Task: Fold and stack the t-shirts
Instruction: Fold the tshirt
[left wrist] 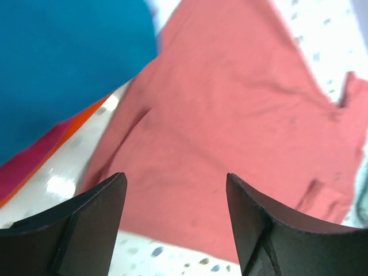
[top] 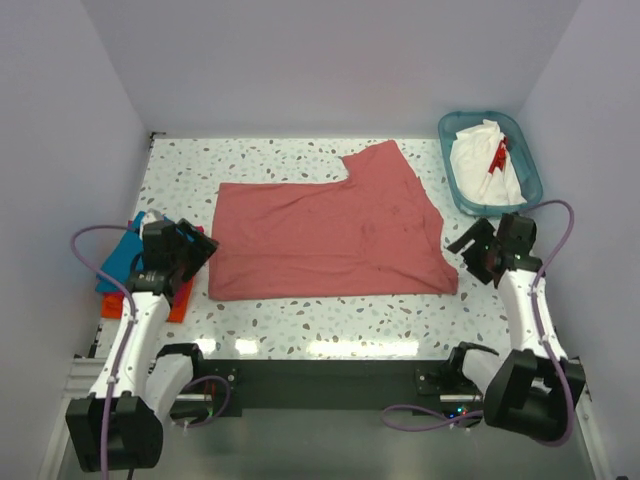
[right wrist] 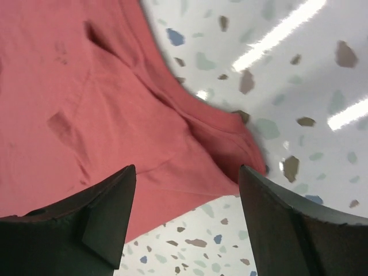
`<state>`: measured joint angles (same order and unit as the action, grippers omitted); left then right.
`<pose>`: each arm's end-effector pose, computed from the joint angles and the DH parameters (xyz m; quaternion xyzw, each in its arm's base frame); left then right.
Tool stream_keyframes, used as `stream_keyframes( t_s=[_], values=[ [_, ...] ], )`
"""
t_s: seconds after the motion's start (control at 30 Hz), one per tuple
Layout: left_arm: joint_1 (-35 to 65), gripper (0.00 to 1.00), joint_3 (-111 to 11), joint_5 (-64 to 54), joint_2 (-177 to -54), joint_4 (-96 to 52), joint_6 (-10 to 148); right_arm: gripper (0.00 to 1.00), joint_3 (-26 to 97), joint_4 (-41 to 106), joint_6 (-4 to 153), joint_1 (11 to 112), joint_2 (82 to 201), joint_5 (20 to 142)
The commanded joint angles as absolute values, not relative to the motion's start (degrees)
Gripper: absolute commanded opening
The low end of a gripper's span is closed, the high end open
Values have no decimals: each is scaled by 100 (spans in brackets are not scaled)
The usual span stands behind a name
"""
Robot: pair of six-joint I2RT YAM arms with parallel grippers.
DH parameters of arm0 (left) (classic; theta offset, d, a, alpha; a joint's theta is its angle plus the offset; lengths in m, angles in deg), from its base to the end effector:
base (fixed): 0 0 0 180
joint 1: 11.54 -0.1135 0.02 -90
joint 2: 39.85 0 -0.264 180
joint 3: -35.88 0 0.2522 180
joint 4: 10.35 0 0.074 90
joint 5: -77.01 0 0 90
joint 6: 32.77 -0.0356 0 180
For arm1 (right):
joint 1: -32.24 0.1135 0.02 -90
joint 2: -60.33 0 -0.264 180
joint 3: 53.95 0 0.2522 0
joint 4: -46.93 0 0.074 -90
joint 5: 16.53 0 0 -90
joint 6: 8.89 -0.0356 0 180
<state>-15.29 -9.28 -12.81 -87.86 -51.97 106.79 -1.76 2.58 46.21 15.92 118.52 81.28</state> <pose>0.1731 0.0112 0.2204 -0.4131 0.8244 -0.1519 0.3559 0.1946 -0.0519 0.2274 0.3849 0.8563 0.1178 0.3236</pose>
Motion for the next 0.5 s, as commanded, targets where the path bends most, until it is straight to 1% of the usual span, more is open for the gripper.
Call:
stream_keyframes(
  t_s=[0.0,0.03,0.07,0.1,0.13,0.17,0.2,0.23,0.33,0.4,0.47],
  values=[
    [-1550,73,-1847,-1011,-9379,-4251,10172,75,714,1268,4814,2237,12587,8333],
    [-1532,70,-2232,-1044,-9964,-3987,10144,75,1066,1139,4893,2875,12868,8018],
    [-1515,67,-2410,-1062,-10274,-3828,10083,75,1818,1076,5068,3168,13506,7728],
    [-1506,64,-2620,-1027,-10608,-3661,9978,75,2182,1076,5165,3484,13817,7385],
    [-1454,61,-3110,-1184,-11282,-3581,9890,75,2534,1076,5271,3818,14186,7364],
    [-1418,59,-3367,-1272,-11610,-3580,9732,73,3233,1058,5394,3900,14798,7277],
    [-1392,57,-3631,-1282,-11935,-3563,9617,72,3580,1041,5447,3944,15161,7268],
    [-1365,56,-4138,-1517,-12522,-3571,9512,70,3870,1067,5500,3962,15443,7294],
    [-1304,49,-4974,-1818,-13527,-3598,9116,67,4864,1330,5754,4006,16463,7303],
    [-1295,47,-5415,-1897,-14228,-3668,8862,64,5602,1339,6026,4006,17182,7224],
    [-1295,46,-5978,-1932,-14653,-3703,8633,64,6329,1339,6325,4006,17650,7101]
  ],
)
